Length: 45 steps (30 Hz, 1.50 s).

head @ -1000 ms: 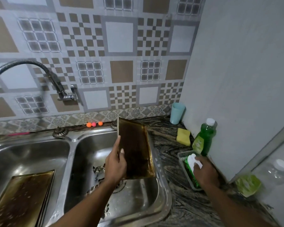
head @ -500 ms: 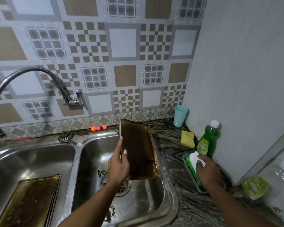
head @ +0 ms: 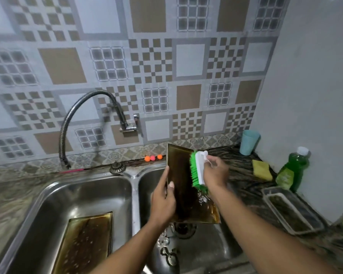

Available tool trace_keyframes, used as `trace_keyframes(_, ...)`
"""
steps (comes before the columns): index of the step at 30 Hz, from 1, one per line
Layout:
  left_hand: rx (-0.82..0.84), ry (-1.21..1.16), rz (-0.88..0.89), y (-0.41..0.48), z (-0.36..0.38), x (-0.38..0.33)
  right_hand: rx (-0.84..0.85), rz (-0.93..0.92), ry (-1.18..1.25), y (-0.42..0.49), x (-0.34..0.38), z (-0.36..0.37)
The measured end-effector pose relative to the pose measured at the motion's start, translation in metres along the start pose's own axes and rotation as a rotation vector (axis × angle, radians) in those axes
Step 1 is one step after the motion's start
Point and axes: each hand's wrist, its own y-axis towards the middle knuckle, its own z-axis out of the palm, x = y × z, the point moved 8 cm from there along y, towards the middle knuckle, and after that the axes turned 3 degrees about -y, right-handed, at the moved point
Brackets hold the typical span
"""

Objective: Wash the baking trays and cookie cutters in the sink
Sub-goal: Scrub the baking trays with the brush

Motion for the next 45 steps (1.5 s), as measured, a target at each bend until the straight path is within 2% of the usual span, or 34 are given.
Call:
trace_keyframes(5, 0.003, 0.037, 0.011, -0.009, -0.045, 0.011, 0.115, -0.234, -0.088, -0.065, 0.037, 0.08)
trace_keyframes(6, 0.016, 0.058, 0.02, -0.012, -0.054, 0.011, 0.088, -0.235, -0.105, -0.062, 0.037, 0.081)
trace_keyframes(9, 0.032, 0.083, 0.036, -0.015, -0.072, 0.008, 0.001, -0.085, -0.073, -0.055, 0.033, 0.081)
trace_keyframes(10, 0.016, 0.068, 0.037, -0.012, -0.076, 0.008, 0.015, -0.132, -0.05, -0.066, 0.04, 0.088)
trace_keyframes(13, -0.082, 0.05, 0.011, -0.004, -0.101, 0.023, 0.201, -0.388, -0.13, -0.111, 0.055, 0.128)
trace_keyframes(17, -0.129, 0.022, -0.026, -0.007, -0.117, 0.025, 0.098, -0.208, -0.132, -0.104, 0.026, 0.111)
trace_keyframes(20, -0.181, -0.026, -0.065, -0.002, -0.125, 0.03, 0.247, -0.377, -0.175, -0.142, 0.03, 0.124)
trace_keyframes(21, -0.186, -0.039, -0.083, -0.002, -0.127, 0.034, 0.251, -0.364, -0.194, -0.144, 0.023, 0.123)
trace_keyframes(24, -0.198, -0.016, -0.087, -0.004, -0.131, 0.034, 0.123, -0.189, -0.187, -0.13, 0.002, 0.099)
trace_keyframes(28, -0.242, -0.045, -0.106, 0.007, -0.136, 0.036, 0.278, -0.336, -0.104, -0.162, 0.009, 0.106)
trace_keyframes(31, -0.21, -0.052, -0.103, 0.005, -0.132, 0.031, 0.151, -0.228, -0.126, -0.148, -0.004, 0.087)
trace_keyframes(35, -0.197, -0.054, -0.112, 0.006, -0.125, 0.031, 0.302, -0.349, -0.109, -0.166, -0.002, 0.094)
trace_keyframes(38, -0.202, -0.064, -0.102, 0.002, -0.121, 0.036, 0.13, -0.232, -0.15, -0.142, -0.018, 0.067)
trace_keyframes(39, -0.198, -0.064, -0.101, 0.002, -0.118, 0.035, 0.127, -0.237, -0.133, -0.142, -0.02, 0.065)
trace_keyframes(42, -0.201, -0.064, -0.106, 0.007, -0.11, 0.042, 0.298, -0.357, -0.103, -0.17, -0.01, 0.083)
trace_keyframes(45, -0.211, -0.089, -0.158, 0.0, -0.105, 0.053, 0.207, -0.267, -0.19, -0.134, -0.04, 0.06)
